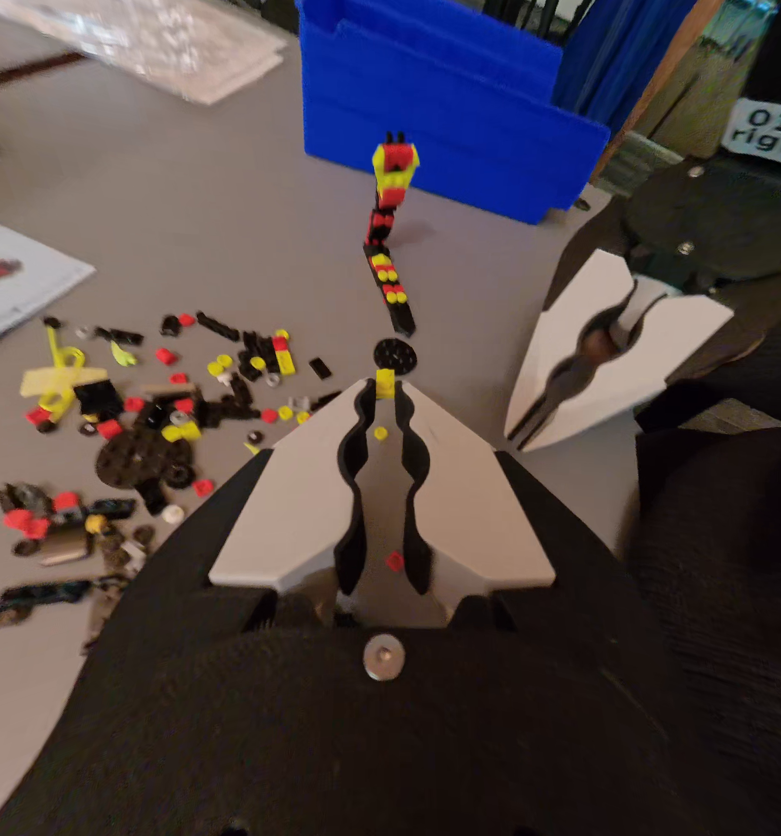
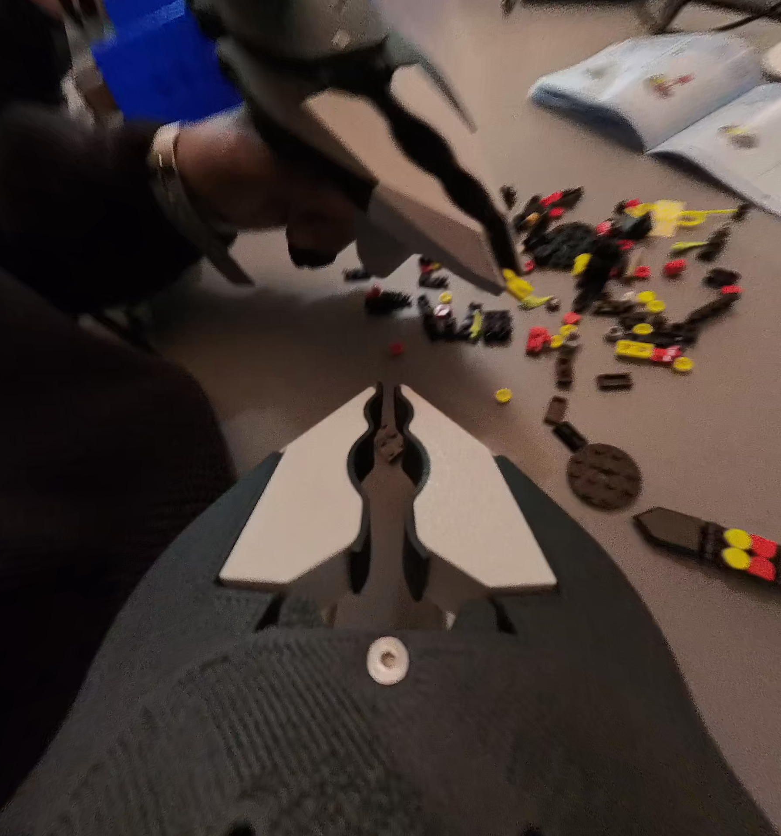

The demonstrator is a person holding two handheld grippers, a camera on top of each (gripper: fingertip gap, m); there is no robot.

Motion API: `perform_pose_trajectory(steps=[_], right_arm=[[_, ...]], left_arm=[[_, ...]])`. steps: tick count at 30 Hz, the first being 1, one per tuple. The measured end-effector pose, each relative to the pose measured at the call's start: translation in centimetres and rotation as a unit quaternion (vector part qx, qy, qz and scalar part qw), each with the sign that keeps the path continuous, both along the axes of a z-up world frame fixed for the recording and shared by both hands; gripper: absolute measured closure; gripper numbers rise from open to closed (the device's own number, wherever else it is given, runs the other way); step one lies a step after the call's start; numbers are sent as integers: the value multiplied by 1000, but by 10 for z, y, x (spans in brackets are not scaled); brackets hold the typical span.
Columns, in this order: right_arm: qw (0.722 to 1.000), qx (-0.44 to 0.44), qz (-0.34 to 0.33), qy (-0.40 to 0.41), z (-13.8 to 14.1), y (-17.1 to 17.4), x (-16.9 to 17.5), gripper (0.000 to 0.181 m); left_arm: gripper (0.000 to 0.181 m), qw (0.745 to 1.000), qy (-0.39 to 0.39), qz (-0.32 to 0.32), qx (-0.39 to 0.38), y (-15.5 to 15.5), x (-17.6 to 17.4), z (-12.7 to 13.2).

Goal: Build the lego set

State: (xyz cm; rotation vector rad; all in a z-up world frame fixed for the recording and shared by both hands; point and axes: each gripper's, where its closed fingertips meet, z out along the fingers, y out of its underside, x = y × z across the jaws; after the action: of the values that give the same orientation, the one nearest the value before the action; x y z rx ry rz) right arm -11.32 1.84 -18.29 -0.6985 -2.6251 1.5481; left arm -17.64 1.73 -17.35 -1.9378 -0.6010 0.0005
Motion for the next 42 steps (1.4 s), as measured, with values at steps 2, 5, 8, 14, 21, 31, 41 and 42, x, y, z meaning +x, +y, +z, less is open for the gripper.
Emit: perform_pose_trajectory(steps=[2,5,8,14,21,31,41,42], right_arm=[[998,51,39,20,-14,-5,16,179],[988,125,80,40,-36,-7,26,181],[980,171,94,37,-53,-2,28,181],[976,202,40,66,-58,7,3,181],[988,151,18,32,-44,7,-2,180],[960,177,142,167,-41,-13,12,141],[973,161,130,103,-43,0,1,149],[973,162,128,102,-43,1,1,150]], left_arm=[[175,1000,-24,0,-14,0,13,-9],[175,999,-38,8,-30,-5,26,-18],[175,998,-45,19,-26,-13,30,-20],[175,996,-84,33,-9,-23,25,-24],[175,994,-103,33,1,-23,25,-25],[175,994,-107,27,-12,-21,26,-30],[175,994,-105,21,-16,-20,29,-31],[175,994,-105,20,-16,-20,30,-31]])
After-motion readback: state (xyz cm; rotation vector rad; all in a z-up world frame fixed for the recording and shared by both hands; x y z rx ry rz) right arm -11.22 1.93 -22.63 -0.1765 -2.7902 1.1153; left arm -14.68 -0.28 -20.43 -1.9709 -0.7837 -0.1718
